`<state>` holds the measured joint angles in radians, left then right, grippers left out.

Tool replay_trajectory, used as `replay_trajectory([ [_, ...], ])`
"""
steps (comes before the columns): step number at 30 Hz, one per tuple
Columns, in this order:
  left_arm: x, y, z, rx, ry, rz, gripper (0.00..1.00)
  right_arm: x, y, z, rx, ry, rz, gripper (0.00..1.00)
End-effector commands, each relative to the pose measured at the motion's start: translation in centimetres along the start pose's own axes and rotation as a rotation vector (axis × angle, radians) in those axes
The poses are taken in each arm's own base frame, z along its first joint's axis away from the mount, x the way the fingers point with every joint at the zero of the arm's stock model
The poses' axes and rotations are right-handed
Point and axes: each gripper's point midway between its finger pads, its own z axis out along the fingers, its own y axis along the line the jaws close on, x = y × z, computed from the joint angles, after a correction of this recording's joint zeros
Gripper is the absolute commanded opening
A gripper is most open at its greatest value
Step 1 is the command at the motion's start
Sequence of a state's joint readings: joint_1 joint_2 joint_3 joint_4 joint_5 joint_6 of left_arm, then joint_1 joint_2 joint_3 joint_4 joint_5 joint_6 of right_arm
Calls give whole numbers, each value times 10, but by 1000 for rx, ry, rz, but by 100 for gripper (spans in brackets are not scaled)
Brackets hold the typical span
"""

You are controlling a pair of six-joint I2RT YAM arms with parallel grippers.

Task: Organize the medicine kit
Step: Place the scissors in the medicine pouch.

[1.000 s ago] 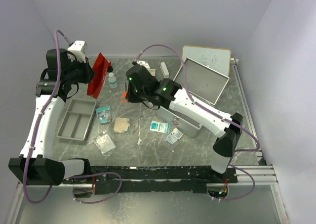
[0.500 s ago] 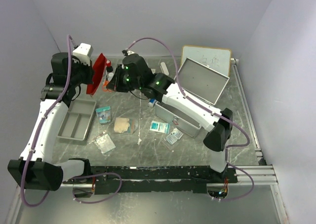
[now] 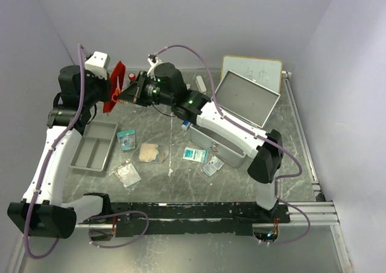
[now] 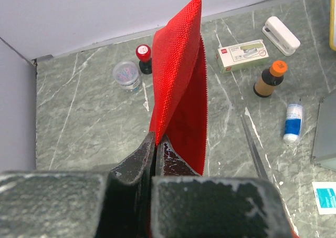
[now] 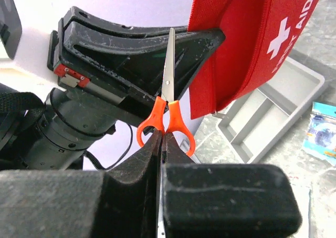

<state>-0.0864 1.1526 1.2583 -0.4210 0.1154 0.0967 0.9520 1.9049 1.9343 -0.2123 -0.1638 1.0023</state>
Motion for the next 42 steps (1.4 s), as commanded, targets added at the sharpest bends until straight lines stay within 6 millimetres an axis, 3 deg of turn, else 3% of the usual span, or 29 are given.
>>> replay_trajectory([
  [1,-19,1,-4,-12,-57,-12,7,-2,2,10,-90,-3,64,0],
  [13,-31,-7,-6,33,-65,-52,7,-27,-10,-2,-276,-97,199,0],
  [21,-32,-9,-2,43,-58,-67,7,-40,4,-15,-412,-139,249,0],
  [29,-37,-12,-2,59,-65,-81,7,-42,15,-13,-526,-122,300,0],
  [42,-42,-17,-6,84,-73,-92,7,-27,1,1,-560,-90,388,0],
])
